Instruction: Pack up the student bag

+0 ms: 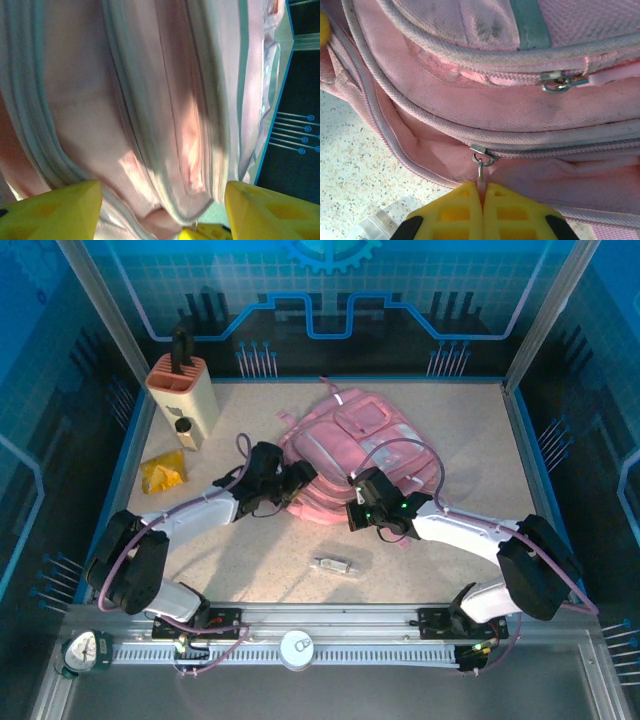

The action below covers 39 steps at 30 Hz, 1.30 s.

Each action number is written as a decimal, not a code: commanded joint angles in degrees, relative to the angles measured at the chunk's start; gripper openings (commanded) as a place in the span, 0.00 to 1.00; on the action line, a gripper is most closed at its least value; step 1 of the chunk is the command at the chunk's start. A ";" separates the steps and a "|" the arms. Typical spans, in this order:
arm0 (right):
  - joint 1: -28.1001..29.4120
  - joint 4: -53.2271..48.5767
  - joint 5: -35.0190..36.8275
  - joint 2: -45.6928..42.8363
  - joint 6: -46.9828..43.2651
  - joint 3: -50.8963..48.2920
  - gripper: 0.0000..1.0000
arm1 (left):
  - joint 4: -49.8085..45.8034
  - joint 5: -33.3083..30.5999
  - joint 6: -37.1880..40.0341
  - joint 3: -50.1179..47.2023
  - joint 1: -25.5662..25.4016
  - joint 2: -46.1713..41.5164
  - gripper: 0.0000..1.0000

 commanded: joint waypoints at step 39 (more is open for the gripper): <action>-13.38 -4.05 4.56 -1.96 -4.69 -1.49 0.00 | -6.87 -3.71 8.15 2.67 9.58 -0.03 0.00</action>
